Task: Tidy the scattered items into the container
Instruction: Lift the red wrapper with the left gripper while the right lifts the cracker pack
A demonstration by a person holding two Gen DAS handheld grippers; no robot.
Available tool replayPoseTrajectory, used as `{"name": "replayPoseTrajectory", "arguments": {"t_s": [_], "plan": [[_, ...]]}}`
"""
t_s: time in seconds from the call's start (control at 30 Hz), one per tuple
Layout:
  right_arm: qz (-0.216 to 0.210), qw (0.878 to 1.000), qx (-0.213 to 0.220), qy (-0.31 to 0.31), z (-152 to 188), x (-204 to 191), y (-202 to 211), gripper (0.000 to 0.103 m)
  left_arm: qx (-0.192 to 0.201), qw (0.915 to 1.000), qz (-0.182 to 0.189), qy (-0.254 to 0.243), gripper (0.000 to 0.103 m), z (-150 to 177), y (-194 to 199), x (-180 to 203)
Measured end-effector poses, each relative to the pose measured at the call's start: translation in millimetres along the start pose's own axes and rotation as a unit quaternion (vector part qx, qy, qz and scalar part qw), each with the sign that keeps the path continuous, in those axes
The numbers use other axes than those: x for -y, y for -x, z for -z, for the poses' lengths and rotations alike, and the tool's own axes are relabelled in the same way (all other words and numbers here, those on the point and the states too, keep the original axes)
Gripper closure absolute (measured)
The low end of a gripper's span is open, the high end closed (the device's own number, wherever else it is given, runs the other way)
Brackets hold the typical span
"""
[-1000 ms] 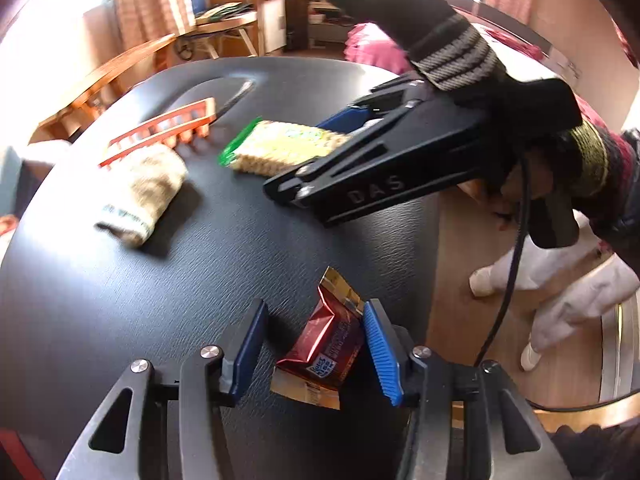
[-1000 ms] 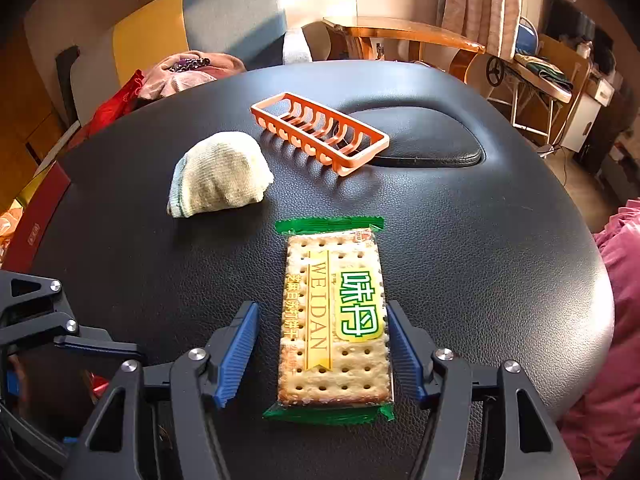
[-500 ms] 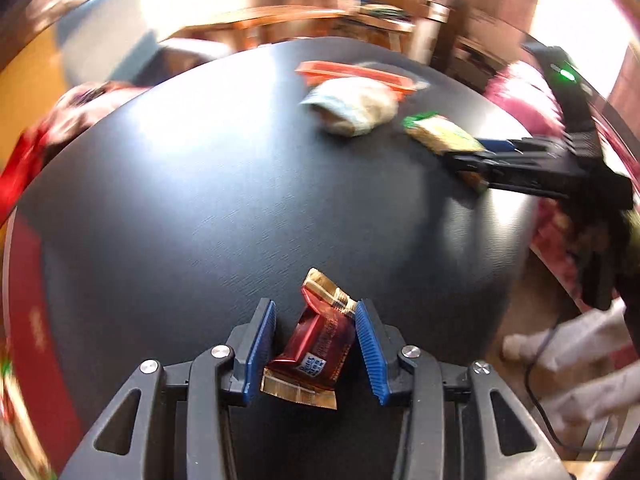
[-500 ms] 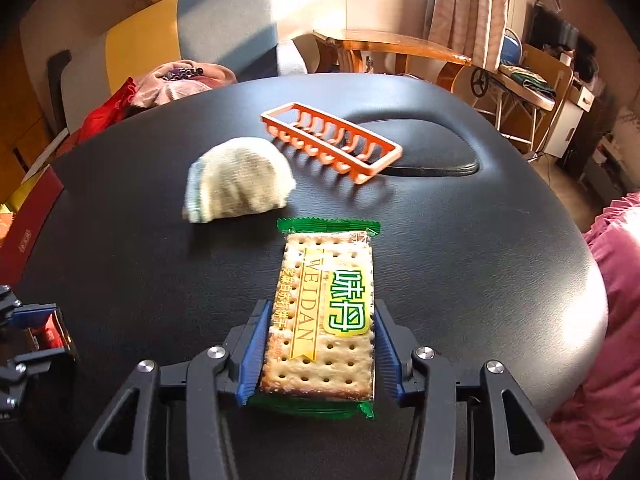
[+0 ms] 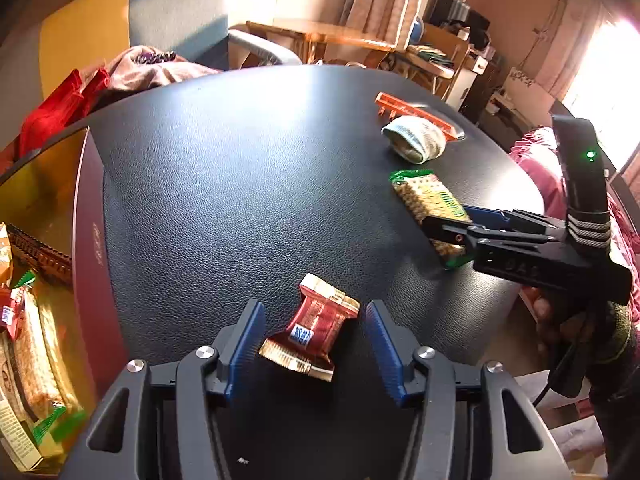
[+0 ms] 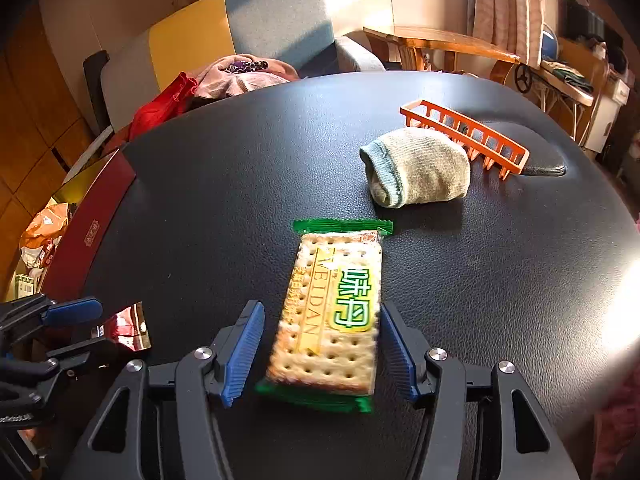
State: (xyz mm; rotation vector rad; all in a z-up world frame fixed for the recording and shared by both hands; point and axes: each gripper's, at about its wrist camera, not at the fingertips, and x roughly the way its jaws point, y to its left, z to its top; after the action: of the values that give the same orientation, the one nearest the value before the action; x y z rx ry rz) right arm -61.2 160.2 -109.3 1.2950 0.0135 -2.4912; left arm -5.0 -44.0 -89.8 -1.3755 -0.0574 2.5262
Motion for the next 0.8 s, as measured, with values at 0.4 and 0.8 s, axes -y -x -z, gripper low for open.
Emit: {"name": "replayPoseTrajectory", "arguments": {"t_s": [0.4, 0.8], "plan": [[0.020, 1.000, 0.015, -0.008, 11, -1, 11, 0.043, -0.020, 0.9946, -0.031, -0.096, 0.049, 1, -18, 22], [0.041, 0.998, 0.006, -0.037, 0, 7, -1, 0.043, -0.016, 0.9990, -0.032, -0.028, 0.049, 2, -28, 12]]}}
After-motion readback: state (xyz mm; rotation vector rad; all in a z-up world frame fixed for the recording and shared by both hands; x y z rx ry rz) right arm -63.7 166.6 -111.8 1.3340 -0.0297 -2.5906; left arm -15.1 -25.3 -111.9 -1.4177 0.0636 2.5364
